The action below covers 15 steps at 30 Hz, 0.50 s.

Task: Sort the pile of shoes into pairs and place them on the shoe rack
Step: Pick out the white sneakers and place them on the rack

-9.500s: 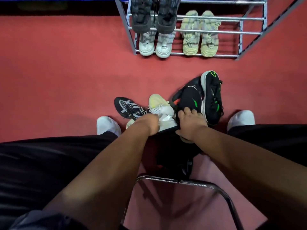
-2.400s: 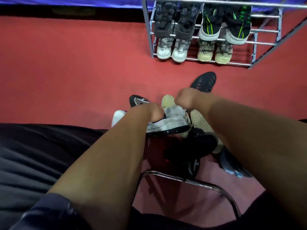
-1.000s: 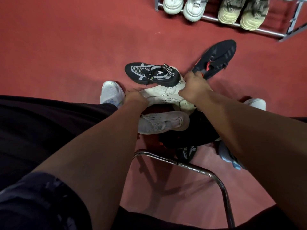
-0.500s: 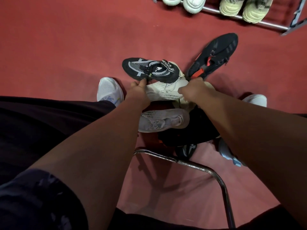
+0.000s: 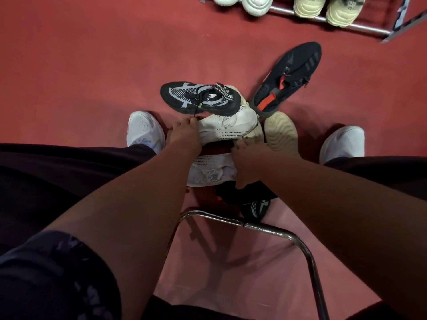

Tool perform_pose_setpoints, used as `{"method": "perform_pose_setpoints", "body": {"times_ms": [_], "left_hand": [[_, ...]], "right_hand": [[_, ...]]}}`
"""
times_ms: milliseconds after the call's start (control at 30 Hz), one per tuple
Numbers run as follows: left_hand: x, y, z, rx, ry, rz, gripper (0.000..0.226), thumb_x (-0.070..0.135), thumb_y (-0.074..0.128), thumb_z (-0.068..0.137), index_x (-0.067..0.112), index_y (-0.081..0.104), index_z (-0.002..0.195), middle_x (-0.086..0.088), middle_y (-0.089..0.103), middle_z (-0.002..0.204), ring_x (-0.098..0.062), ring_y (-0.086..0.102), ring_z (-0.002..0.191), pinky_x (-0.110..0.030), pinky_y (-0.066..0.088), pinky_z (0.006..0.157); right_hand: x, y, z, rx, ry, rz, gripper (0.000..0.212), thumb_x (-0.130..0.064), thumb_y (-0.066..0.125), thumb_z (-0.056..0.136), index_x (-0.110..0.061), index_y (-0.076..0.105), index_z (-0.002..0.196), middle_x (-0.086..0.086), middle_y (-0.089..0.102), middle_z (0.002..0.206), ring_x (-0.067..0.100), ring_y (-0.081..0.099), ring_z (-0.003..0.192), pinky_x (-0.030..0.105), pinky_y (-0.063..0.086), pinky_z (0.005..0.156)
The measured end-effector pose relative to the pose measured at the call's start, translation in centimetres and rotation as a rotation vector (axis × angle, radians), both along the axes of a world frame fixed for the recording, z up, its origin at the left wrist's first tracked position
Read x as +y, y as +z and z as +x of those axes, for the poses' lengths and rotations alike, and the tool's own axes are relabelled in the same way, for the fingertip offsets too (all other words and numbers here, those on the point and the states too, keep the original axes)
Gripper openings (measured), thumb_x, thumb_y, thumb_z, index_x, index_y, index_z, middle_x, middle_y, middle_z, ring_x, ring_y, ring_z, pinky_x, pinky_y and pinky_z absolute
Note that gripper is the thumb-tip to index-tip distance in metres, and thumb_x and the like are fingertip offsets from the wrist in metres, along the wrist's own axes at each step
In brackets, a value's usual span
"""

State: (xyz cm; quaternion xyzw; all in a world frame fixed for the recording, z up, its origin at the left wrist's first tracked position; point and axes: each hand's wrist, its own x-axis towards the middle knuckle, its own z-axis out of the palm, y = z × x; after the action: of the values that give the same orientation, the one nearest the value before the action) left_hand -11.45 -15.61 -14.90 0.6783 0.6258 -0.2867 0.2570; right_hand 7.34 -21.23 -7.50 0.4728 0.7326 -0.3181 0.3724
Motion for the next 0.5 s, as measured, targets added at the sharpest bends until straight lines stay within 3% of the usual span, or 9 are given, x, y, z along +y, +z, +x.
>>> {"method": "perform_pose_setpoints", "body": {"times_ms": [167,333,400,500], "left_hand": [[0.0,-0.1,0.1,-0.019,-0.025,0.03,0.08,0.028,0.082,0.082,0.013,0.036,0.146,-0.013,0.047,0.145,-0.038,0.046,0.132,-0.05,0.045,0.101],[1.2,1.3,-0.1,-0.055,-0.028,0.036,0.073,0.035,0.08,0.077,0.014,0.046,0.139,-0.013,0.052,0.138,-0.038,0.05,0.127,-0.05,0.049,0.099],[1.9,2.4,-0.1,-0.074,-0.032,0.042,0.077,0.049,0.078,0.074,0.017,0.05,0.138,-0.013,0.056,0.134,-0.036,0.054,0.124,-0.046,0.051,0.099],[2.9,4.8,-0.2,-0.109,0.002,-0.027,0.078,0.06,0.072,0.069,0.021,0.057,0.134,-0.008,0.062,0.124,-0.031,0.061,0.114,-0.036,0.053,0.097]], "right_hand": [[-0.9,-0.2,-0.1,0.054,0.005,0.119,0.076,-0.049,0.079,0.076,-0.017,0.049,0.138,0.006,0.048,0.139,0.03,0.051,0.129,0.043,0.046,0.095],[0.5,1.1,0.9,0.085,-0.07,0.073,0.07,-0.048,0.078,0.068,-0.016,0.059,0.127,0.007,0.058,0.128,0.032,0.062,0.116,0.042,0.056,0.089],[1.1,1.6,1.7,0.072,-0.077,0.084,0.071,-0.047,0.077,0.06,-0.016,0.061,0.122,0.009,0.062,0.125,0.034,0.064,0.112,0.044,0.058,0.09],[2.4,2.9,3.1,0.024,-0.099,0.063,0.071,-0.048,0.079,0.062,-0.015,0.064,0.124,0.011,0.063,0.124,0.033,0.066,0.111,0.04,0.058,0.091]]}}
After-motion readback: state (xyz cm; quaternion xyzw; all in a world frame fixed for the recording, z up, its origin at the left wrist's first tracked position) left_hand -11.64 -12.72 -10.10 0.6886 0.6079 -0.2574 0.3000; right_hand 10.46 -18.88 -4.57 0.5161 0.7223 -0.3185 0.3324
